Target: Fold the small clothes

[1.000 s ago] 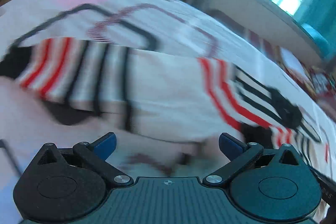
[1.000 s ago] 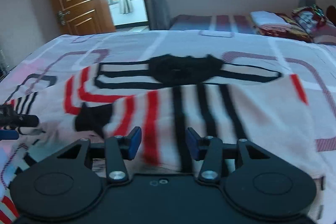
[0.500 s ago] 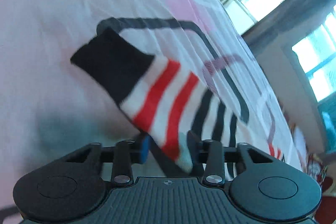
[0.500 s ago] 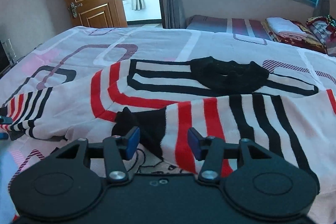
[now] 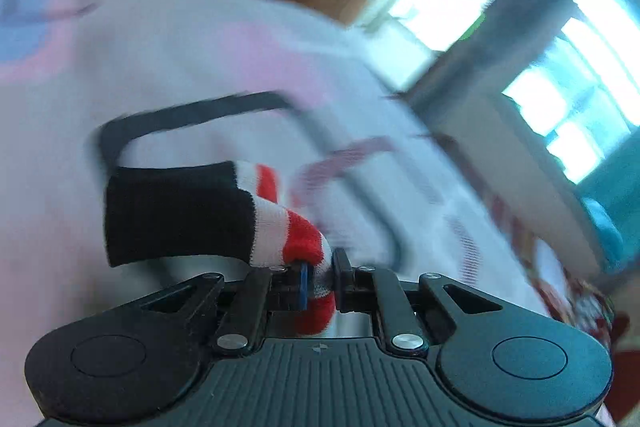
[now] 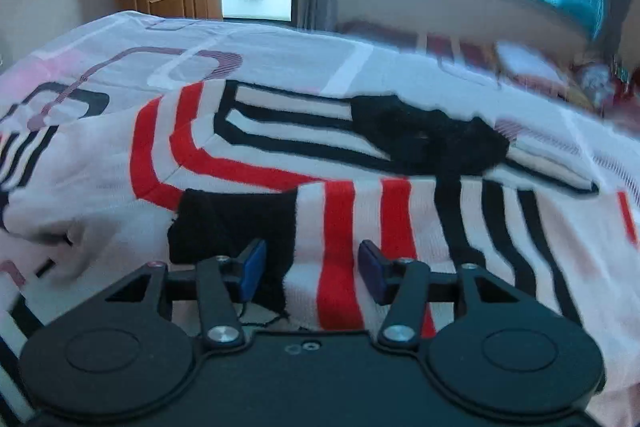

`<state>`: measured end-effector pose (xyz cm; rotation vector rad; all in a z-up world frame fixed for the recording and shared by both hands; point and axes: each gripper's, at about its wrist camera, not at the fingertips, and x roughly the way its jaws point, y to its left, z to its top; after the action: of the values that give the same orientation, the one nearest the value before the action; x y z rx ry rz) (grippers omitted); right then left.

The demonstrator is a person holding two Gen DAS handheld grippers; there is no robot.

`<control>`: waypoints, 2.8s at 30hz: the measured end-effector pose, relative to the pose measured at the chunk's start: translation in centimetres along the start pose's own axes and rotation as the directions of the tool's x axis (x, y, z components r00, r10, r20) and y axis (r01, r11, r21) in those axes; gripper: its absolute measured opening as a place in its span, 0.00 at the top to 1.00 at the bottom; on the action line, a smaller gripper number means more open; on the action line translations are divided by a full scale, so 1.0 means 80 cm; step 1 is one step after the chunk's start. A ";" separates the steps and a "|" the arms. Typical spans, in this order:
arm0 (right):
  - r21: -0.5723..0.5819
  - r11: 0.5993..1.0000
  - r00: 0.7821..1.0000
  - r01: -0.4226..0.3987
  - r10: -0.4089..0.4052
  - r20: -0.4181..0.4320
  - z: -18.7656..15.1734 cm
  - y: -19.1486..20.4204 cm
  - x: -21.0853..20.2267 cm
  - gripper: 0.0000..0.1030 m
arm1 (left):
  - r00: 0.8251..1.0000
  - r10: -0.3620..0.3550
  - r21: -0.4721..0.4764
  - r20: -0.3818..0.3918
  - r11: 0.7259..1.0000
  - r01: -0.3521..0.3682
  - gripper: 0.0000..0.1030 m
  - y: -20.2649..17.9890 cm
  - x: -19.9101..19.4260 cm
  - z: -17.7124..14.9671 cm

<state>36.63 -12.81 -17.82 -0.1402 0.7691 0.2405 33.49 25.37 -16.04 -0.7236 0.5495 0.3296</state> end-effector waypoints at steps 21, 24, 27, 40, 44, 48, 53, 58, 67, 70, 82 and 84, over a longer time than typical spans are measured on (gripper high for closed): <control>0.396 0.917 0.998 -0.046 0.030 0.046 -0.069 -0.195 -0.095 0.43 | 0.879 -0.194 0.650 -0.435 0.608 0.456 0.77 -0.360 0.021 -0.276; 0.412 0.910 0.998 -0.053 0.033 0.054 -0.074 -0.204 -0.097 0.41 | 0.900 -0.250 0.716 -0.358 0.546 0.436 0.26 -0.378 0.002 -0.274; 0.412 0.910 0.998 -0.049 0.026 0.061 -0.074 -0.212 -0.104 0.40 | 0.883 -0.277 0.749 -0.380 0.468 0.469 0.23 -0.403 -0.005 -0.288; 0.381 0.922 0.995 -0.066 0.030 0.100 -0.063 -0.217 -0.126 0.39 | 0.969 -0.073 0.594 -0.237 0.778 0.204 0.23 -0.319 0.023 -0.178; 0.312 0.938 0.986 -0.150 0.119 0.117 -0.025 -0.159 -0.099 0.39 | 0.983 0.051 0.524 -0.177 0.850 0.050 0.23 -0.265 0.053 -0.138; 0.252 0.952 0.983 -0.171 0.147 0.111 0.013 -0.104 -0.064 0.37 | 0.971 0.113 0.520 -0.210 0.854 0.013 0.23 -0.235 0.077 -0.145; 0.135 0.991 1.000 0.011 -0.013 0.011 0.025 -0.072 -0.022 0.82 | 0.965 0.125 0.539 -0.229 0.842 0.019 0.23 -0.221 0.087 -0.162; 0.360 0.933 0.995 0.023 -0.056 0.081 -0.002 -0.146 -0.075 0.91 | 0.960 0.095 0.530 -0.262 0.846 0.062 0.23 -0.227 0.092 -0.156; 0.538 0.842 0.999 -0.038 0.024 0.033 -0.051 -0.207 -0.072 0.66 | 0.963 0.106 0.513 -0.249 0.858 0.038 0.23 -0.235 0.120 -0.128; 0.491 0.871 0.999 -0.025 0.005 0.043 -0.048 -0.207 -0.072 0.87 | 0.959 0.103 0.487 -0.264 0.873 0.040 0.23 -0.237 0.139 -0.117; 0.369 0.923 0.993 0.108 -0.119 0.009 -0.053 -0.225 -0.064 0.91 | 0.973 0.098 0.439 -0.209 0.898 0.004 0.27 -0.255 0.184 -0.110; 0.355 0.927 0.990 0.121 -0.140 0.028 -0.054 -0.220 -0.066 0.91 | 0.977 0.101 0.451 -0.185 0.893 -0.007 0.36 -0.258 0.190 -0.110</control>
<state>34.80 -31.55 -16.53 0.1548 0.7356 -0.0230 52.20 6.07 -19.28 -0.2927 0.8109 0.1687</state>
